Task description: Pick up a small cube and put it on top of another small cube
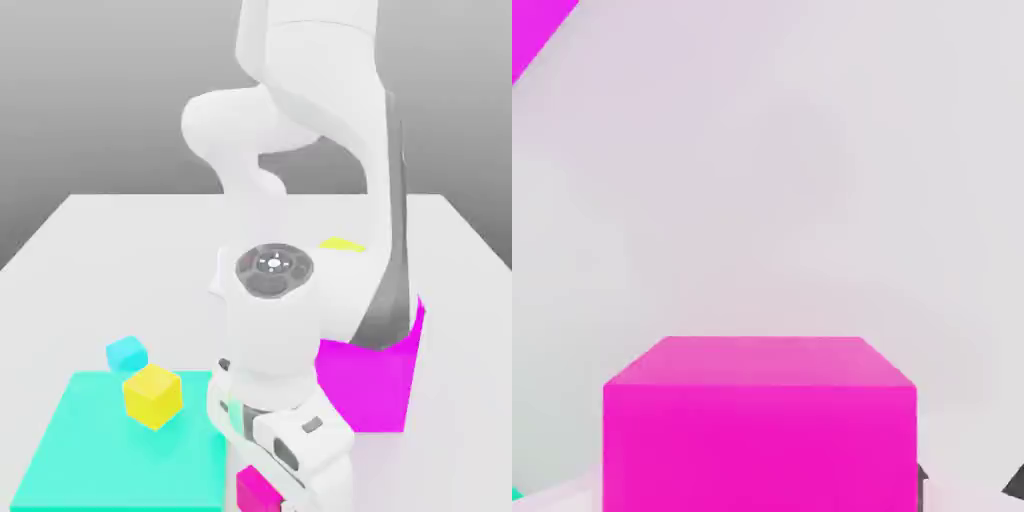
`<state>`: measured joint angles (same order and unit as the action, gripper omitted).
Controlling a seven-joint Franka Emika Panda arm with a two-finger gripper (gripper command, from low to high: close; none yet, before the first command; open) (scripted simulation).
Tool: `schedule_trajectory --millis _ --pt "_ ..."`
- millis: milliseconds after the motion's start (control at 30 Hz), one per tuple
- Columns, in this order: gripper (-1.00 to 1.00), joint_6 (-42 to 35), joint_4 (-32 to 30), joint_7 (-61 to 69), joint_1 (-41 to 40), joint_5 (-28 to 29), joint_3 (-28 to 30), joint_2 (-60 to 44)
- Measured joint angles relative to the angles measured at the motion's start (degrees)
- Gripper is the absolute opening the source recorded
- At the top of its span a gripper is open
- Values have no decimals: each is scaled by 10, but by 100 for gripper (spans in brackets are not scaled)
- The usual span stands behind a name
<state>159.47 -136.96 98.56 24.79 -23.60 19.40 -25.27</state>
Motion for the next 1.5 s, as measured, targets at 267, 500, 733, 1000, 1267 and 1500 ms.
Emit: schedule_trajectory --millis 267,500,733,1000,1267,1500 --pt "-100 -75 -1 -43 65 28 -3 69" --pt "-100 -156 45 69 96 -56 -132 95" --pt "-100 -259 43 195 112 -80 -186 188" --pt "-100 -355 -24 334 86 -15 -169 342" --pt "-100 -422 -100 429 57 117 -155 510" --pt "-100 -478 -158 497 13 258 -150 653"
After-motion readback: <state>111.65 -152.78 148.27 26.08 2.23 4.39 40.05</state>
